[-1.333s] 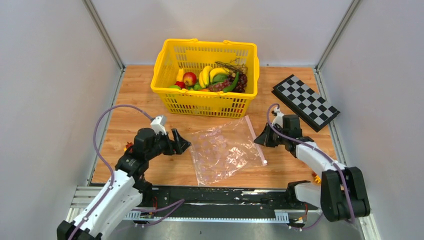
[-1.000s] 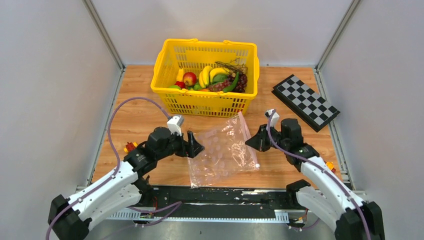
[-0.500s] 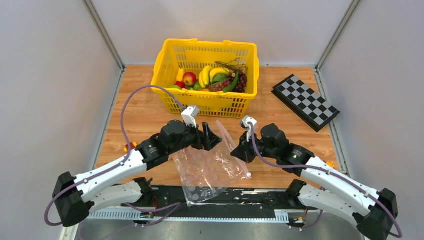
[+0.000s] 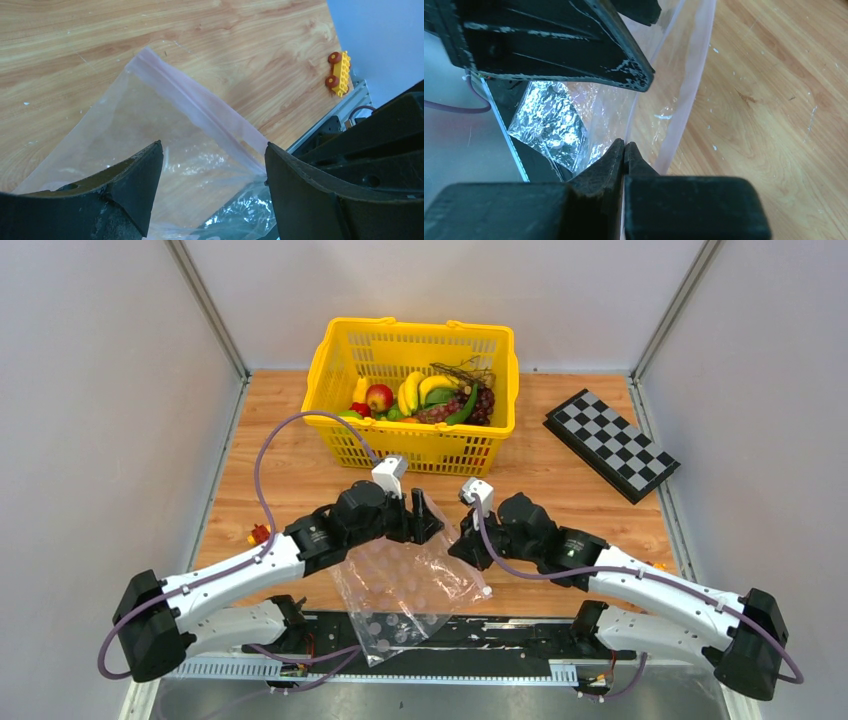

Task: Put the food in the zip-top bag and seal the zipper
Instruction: Open the zipper of the food storage bag at the center of the board.

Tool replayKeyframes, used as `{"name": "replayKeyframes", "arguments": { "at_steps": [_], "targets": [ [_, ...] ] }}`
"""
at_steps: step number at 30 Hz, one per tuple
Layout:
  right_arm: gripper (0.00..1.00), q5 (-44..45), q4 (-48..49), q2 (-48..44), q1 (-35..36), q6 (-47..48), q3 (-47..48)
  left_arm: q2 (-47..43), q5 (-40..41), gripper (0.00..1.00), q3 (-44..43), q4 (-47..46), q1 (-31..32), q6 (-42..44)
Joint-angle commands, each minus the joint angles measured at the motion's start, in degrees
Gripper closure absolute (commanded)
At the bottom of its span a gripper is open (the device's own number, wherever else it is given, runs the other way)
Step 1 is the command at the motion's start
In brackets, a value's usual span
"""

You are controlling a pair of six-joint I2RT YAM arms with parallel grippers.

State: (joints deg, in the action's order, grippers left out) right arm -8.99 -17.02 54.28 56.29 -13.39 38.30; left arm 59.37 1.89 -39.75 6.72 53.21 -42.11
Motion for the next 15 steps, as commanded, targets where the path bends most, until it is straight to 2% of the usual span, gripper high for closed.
{"name": "replayKeyframes", "arguments": {
  "at_steps": [1, 4, 15],
  "targets": [
    [0.99, 0.31, 4.91, -0.09, 1.45, 0.51, 2.86, 0.58, 1.87, 0.18, -3.09, 0.92, 0.38, 0.41],
    [0.99, 1.07, 4.75, 0.12, 2.32, 0.59, 3.29, 1.13, 1.89, 0.18, -3.52, 1.14, 0.55, 0.36],
    [0.98, 5.4, 5.02, 1.8, 6.23, 1.58, 4.61, 2.95, 1.45, 0.36, -5.72, 4.26, 1.09, 2.09]
  ]
}}
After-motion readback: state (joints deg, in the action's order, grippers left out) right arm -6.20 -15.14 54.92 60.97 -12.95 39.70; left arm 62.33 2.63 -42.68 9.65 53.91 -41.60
